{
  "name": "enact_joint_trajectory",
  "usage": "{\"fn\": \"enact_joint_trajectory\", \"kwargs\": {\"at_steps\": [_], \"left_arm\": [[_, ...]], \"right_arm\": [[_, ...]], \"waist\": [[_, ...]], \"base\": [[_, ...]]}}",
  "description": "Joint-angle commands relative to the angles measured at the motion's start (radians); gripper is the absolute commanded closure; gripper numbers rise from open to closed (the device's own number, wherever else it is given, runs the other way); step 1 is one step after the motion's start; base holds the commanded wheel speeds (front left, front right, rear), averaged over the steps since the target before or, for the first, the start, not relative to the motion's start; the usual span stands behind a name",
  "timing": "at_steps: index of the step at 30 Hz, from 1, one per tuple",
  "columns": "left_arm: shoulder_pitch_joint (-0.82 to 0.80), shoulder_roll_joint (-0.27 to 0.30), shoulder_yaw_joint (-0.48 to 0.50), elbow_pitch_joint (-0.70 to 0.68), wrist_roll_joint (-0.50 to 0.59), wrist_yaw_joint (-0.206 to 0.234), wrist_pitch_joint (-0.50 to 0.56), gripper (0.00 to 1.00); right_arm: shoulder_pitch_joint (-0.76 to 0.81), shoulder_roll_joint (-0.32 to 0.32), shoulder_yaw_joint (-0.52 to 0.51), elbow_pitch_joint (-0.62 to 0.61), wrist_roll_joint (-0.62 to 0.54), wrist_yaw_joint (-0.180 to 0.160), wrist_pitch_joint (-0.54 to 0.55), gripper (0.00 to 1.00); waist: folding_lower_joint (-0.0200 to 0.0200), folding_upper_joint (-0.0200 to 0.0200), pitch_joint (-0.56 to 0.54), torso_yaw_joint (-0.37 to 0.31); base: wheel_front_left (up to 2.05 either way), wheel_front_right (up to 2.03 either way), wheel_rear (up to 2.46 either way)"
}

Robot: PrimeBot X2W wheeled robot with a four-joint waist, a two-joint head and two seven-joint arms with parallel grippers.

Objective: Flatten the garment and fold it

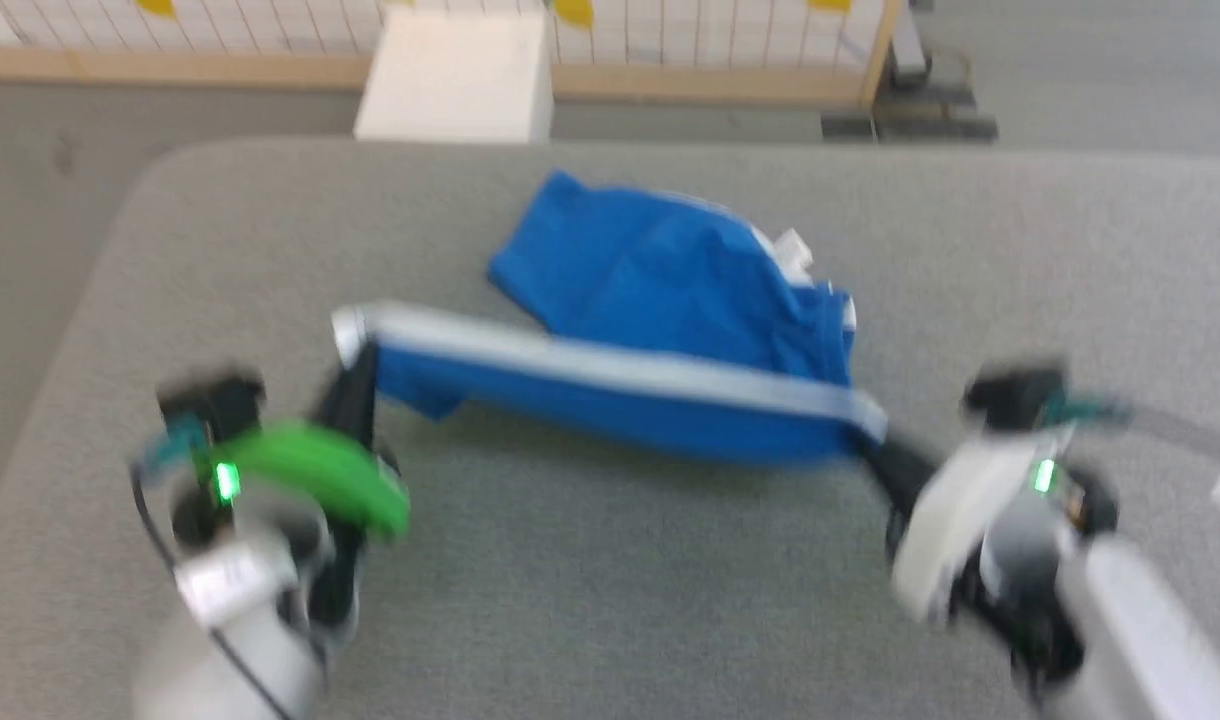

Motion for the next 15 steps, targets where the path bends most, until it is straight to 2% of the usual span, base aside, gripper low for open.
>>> {"fn": "enact_joint_trajectory", "kwargs": {"at_steps": [1,9,13,15], "left_arm": [[0.064,-0.002,0.009,-0.025,-0.02,0.022,0.005,1.0],[0.344,0.023,0.006,-0.121,-0.061,0.146,0.084,1.0],[0.413,0.043,0.01,-0.169,-0.07,0.206,0.127,1.0],[0.417,0.043,0.022,-0.204,-0.077,0.217,0.122,1.0]], "right_arm": [[0.058,-0.006,0.011,-0.02,-0.013,-0.002,0.007,1.0],[0.28,-0.007,0.03,-0.066,-0.065,-0.002,0.073,1.0],[0.334,0.024,-0.01,-0.089,-0.064,-0.002,0.108,1.0],[0.344,0.043,-0.042,-0.106,-0.069,-0.002,0.111,1.0]], "waist": [[0.0001,0.0,-0.084,0.037],[0.0001,0.0,-0.116,0.037],[0.0001,0.0,-0.107,0.035],[0.0001,0.0,-0.097,0.037]], "base": [[0.0,0.0,0.0],[0.0,0.0,0.0],[0.0,0.0,0.0],[0.0,0.0,0.0]]}}
